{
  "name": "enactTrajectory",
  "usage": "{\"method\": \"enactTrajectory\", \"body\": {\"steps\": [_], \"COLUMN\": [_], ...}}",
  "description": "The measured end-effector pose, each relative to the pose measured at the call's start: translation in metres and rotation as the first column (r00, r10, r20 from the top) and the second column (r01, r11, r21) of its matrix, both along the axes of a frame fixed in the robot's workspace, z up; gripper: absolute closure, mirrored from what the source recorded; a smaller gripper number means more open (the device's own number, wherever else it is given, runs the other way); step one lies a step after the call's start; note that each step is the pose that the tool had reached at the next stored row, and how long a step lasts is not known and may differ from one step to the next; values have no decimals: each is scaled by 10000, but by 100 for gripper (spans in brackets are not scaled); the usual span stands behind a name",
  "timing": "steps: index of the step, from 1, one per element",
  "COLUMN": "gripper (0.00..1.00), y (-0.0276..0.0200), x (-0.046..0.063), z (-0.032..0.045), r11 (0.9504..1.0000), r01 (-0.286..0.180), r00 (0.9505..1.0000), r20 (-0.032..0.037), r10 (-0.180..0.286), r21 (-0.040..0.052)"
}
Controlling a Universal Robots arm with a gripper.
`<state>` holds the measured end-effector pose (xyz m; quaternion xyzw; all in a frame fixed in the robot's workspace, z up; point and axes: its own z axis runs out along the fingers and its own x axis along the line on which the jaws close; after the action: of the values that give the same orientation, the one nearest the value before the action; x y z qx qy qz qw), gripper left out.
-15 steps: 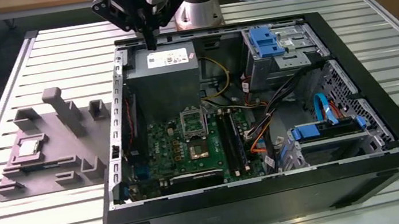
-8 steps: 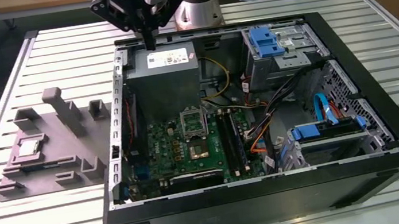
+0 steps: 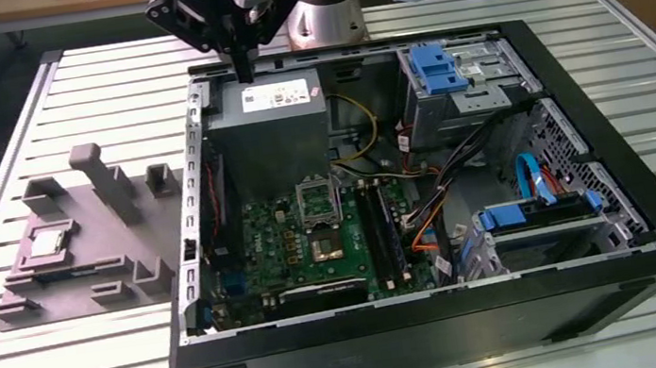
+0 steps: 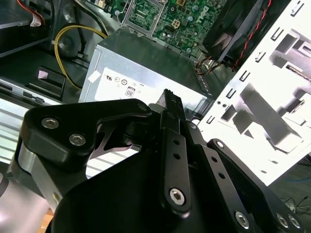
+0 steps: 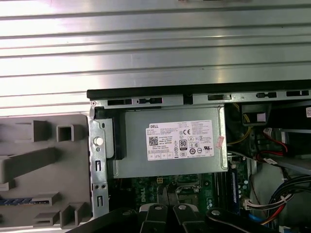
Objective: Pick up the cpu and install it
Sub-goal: 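Reach for the cpu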
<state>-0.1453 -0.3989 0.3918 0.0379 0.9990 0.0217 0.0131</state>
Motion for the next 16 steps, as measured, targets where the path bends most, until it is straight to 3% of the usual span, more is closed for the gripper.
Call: {"method": "enactTrajectory", "body": {"steps": [16], "gripper": [89], "y": [0], "x": [-41], "z": [0], "r11": [10000], "r01": [0], "r00": [10000], "r20": [0], "r10": [0], "r21": [0]}}
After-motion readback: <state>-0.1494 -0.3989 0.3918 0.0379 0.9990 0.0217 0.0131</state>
